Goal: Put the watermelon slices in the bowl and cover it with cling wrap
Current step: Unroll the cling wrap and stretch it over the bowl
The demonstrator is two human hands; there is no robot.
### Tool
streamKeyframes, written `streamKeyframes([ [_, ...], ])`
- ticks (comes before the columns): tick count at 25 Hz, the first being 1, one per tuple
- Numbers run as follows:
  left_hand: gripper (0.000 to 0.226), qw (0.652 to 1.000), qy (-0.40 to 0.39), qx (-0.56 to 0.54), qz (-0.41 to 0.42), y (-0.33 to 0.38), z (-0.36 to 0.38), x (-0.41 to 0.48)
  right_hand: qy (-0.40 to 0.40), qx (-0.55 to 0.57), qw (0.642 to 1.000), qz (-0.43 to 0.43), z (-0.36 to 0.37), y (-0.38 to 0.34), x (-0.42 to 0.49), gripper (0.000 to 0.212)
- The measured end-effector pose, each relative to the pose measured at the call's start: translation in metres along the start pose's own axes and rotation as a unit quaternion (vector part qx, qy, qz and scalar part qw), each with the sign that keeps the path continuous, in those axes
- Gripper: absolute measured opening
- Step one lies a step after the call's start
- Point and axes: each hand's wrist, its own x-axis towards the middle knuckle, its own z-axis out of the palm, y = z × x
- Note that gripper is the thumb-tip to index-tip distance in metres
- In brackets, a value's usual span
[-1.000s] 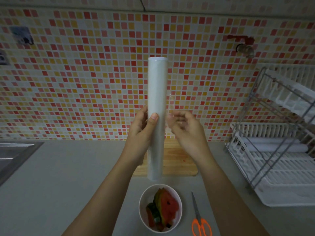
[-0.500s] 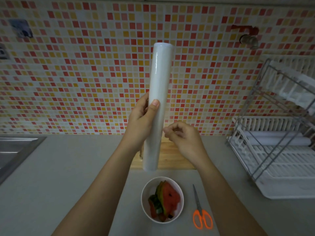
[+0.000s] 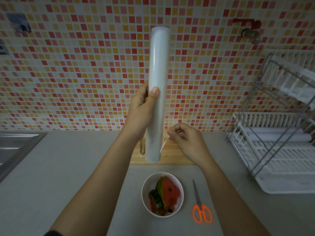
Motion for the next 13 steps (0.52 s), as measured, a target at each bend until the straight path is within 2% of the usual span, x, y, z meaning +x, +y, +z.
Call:
streamKeyframes([
  [4, 0.039, 1.0, 0.012, -0.003, 0.002, 0.002, 0.002, 0.0, -0.026, 0.055, 0.997, 0.043, 0.005, 0.008, -0.007, 0.01],
  [7, 0.039, 1.0, 0.025, 0.001, 0.001, 0.007, 0.002, 0.003, -0.048, 0.015, 0.999, 0.003, 0.013, 0.012, -0.011, 0.011],
  [9, 0.039, 1.0, 0.022, 0.001, -0.002, 0.008, 0.001, 0.005, -0.031, -0.022, 0.999, -0.024, 0.009, 0.015, -0.011, 0.019],
  [11, 0.039, 1.0, 0.018, -0.007, -0.004, 0.007, 0.001, 0.006, -0.013, -0.055, 0.998, -0.04, 0.007, 0.02, -0.011, 0.019],
  [13, 0.038, 1.0, 0.018, -0.017, -0.011, 0.006, 0.002, 0.006, -0.009, -0.032, 0.999, -0.031, 0.008, 0.023, -0.014, 0.018],
])
